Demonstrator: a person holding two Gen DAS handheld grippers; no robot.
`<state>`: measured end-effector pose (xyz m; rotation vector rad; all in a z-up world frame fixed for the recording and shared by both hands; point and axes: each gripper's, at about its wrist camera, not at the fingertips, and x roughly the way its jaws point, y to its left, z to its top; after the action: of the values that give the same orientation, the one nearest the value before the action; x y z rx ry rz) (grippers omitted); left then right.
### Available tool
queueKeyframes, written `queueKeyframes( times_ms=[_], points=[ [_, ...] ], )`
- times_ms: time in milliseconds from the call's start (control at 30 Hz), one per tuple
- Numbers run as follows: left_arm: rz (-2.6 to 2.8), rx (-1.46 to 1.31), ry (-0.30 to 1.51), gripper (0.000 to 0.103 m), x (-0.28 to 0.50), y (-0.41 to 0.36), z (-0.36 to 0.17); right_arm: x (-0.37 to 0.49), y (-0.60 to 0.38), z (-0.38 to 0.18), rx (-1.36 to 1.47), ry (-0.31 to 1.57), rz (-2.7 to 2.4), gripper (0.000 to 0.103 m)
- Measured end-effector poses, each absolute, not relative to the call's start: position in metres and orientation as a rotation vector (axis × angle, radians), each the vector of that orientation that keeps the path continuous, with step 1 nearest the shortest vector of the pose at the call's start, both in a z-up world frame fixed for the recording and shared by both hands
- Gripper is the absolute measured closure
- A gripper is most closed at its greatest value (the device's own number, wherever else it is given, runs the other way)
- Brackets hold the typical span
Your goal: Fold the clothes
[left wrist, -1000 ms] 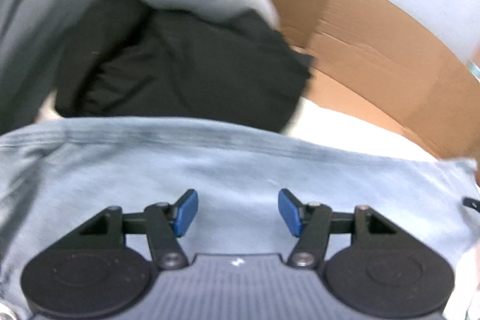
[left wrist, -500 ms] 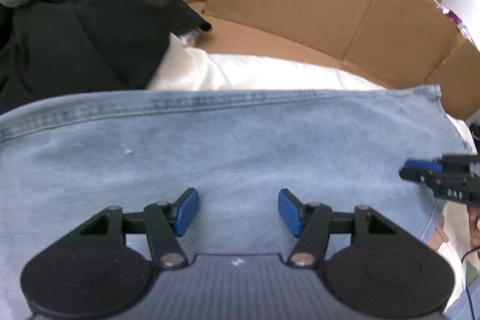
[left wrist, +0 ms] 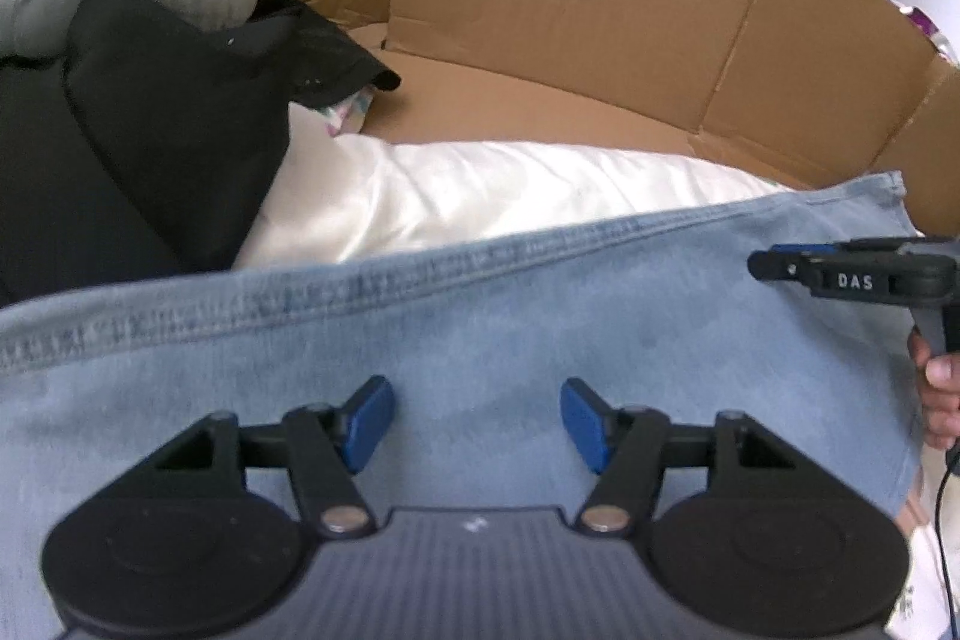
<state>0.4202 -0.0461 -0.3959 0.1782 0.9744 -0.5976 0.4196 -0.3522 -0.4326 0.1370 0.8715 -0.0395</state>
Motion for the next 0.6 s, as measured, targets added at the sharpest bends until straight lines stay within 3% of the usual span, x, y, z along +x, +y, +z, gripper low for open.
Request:
queueKeyframes(
  times_ms=[433,600],
  points=[
    [-0.553,0.165,0.950,0.028,0.450,-0.070,-0.403,0.450,-0.369,-0.426,0.226,0.892,-0.030,0.073],
    [-0.509,0.159,0.952,0.037,0.457,-0.077,-0.395,0.435,-0.383,-0.406,0.208,0.872,-0.080,0.068]
  ],
)
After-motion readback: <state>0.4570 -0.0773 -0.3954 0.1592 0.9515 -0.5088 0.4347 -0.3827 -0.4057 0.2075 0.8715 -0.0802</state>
